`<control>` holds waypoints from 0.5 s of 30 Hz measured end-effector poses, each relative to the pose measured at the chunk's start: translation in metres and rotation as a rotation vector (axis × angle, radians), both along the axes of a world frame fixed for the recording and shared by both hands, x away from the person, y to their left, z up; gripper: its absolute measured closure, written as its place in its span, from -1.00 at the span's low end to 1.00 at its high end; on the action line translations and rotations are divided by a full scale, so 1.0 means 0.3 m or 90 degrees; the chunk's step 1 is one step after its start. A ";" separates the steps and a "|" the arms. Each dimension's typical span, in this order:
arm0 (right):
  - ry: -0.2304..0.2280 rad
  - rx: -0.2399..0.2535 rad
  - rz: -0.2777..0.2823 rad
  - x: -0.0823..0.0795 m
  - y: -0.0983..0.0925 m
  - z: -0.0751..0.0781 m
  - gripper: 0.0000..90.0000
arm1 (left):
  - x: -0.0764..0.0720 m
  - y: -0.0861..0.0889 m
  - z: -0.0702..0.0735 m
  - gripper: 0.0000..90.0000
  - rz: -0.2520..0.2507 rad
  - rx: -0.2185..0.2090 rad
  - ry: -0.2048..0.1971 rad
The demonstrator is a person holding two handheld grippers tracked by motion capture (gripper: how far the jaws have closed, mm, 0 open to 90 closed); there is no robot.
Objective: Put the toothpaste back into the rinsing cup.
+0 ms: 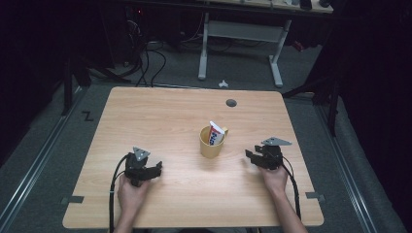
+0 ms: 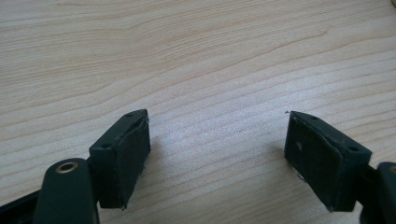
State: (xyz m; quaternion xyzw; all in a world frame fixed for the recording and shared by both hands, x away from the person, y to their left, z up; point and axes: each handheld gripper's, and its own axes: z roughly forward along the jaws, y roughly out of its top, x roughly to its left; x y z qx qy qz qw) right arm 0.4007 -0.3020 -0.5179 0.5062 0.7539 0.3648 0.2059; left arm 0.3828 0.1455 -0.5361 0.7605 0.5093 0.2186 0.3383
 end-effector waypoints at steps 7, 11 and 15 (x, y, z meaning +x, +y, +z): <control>0.002 -0.017 -0.012 0.009 0.001 -0.016 0.08 | 0.000 0.000 0.000 -0.49 0.000 0.000 0.000; 0.006 -0.017 -0.017 0.011 0.002 -0.024 0.08 | 0.000 0.000 0.000 -0.49 0.000 0.000 0.000; 0.006 -0.024 -0.017 0.012 0.008 -0.028 0.08 | 0.000 0.000 0.000 -0.49 0.000 0.000 0.000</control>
